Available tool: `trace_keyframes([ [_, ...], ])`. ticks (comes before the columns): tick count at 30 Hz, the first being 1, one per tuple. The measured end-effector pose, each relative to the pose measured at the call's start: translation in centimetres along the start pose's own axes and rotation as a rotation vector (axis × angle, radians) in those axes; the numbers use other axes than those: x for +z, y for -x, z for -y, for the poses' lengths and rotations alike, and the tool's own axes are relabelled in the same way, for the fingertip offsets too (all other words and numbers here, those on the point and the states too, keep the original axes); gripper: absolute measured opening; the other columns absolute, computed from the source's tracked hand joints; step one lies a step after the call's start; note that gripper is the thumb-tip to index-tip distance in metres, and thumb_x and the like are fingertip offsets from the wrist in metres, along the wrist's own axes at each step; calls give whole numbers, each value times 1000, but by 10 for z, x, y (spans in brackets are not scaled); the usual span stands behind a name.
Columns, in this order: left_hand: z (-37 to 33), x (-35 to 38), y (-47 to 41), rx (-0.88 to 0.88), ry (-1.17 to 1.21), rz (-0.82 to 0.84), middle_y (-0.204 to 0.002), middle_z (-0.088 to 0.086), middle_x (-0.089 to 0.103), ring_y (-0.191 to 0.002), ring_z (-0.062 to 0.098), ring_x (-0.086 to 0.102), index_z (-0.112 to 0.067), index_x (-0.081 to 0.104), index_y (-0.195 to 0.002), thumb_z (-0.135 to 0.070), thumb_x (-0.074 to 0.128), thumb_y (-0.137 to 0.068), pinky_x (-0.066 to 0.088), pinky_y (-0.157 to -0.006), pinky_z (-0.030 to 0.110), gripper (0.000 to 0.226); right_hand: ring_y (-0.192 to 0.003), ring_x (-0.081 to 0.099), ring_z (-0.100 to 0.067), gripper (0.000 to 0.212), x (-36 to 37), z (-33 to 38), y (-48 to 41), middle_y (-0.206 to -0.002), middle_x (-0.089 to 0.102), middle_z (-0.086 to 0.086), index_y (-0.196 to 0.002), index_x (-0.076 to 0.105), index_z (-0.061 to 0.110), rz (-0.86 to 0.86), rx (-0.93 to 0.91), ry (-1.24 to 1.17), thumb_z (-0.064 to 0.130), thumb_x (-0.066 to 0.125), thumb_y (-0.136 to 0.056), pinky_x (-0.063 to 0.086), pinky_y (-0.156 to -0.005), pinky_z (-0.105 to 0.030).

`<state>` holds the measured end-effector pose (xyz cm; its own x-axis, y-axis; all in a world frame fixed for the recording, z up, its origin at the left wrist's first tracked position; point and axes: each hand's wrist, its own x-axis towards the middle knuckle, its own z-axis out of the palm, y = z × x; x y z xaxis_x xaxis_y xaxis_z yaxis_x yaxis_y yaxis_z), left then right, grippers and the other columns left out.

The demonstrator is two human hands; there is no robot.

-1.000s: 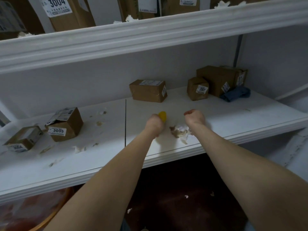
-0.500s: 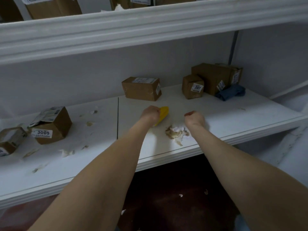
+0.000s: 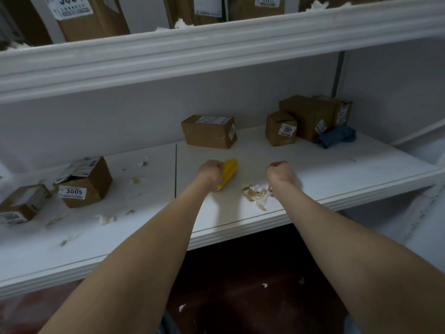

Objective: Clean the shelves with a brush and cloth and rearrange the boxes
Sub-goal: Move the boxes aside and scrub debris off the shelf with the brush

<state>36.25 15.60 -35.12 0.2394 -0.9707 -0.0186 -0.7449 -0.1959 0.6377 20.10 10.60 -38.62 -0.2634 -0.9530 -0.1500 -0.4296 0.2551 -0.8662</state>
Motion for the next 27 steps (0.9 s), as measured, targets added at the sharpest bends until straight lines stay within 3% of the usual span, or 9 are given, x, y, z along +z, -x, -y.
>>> trace_keyframes([
  [3,-7,7,9,8,47,117,-73,11,49,-64,21,48,-16,58,-105,-18,34,-101,35,-54,24,24,-112,57,-36,34,3,2,4,-123,59,-18,-122,55,2,14,-8,31,20,45,-95,49,-93,-40],
  [6,-15,9,12,33,136,228,-57,6,46,-44,18,38,-25,57,-119,-20,37,-102,29,-33,12,27,-112,57,-36,33,10,8,10,-123,60,-18,-120,57,5,9,-31,40,23,46,-95,47,-90,-36],
  [9,-14,3,11,49,185,122,-68,8,54,-52,21,46,-10,60,-124,-21,38,-101,33,-36,16,33,-112,57,-35,31,11,12,9,-123,61,-16,-120,58,8,1,-58,18,22,49,-93,47,-91,-35],
  [13,0,-14,-6,-49,156,-98,-106,23,65,-78,31,59,-10,60,-124,-21,35,-100,45,-61,36,37,-116,54,-35,31,2,8,0,-126,58,-16,-123,55,7,-26,-54,12,18,48,-95,47,-97,-38],
  [17,11,-19,-29,-100,20,-151,-111,21,65,-100,36,62,-5,63,-115,-16,32,-99,50,-83,42,37,-117,54,-36,31,-5,-1,-11,-127,58,-17,-123,54,7,-43,-31,38,18,48,-95,46,-97,-38],
  [20,10,-10,-42,-98,-63,-144,-108,21,65,-98,36,62,0,64,-106,-19,34,-100,50,-82,42,36,-117,54,-35,32,-7,-6,-22,-128,57,-16,-125,52,8,-49,-14,48,20,49,-96,45,-96,-37],
  [24,2,5,-55,-67,-100,-82,-113,22,63,-103,37,61,0,62,-112,-27,34,-101,49,-85,42,41,-117,54,-34,33,-3,-10,-33,-128,57,-14,-126,53,10,-37,-2,57,23,49,-95,46,-97,-37],
  [25,-1,9,-57,-60,-113,-37,-115,23,63,-103,39,61,0,60,-116,-29,33,-101,50,-83,42,43,-117,55,-33,33,-1,-10,-35,-128,57,-13,-126,53,11,-34,-4,58,23,49,-95,46,-96,-36],
  [27,-7,16,-59,-54,-144,56,-114,26,62,-96,41,63,-4,56,-124,-28,32,-101,52,-63,39,42,-116,55,-32,33,2,-11,-39,-128,58,-11,-126,55,13,-35,-6,60,23,50,-94,45,-94,-34],
])
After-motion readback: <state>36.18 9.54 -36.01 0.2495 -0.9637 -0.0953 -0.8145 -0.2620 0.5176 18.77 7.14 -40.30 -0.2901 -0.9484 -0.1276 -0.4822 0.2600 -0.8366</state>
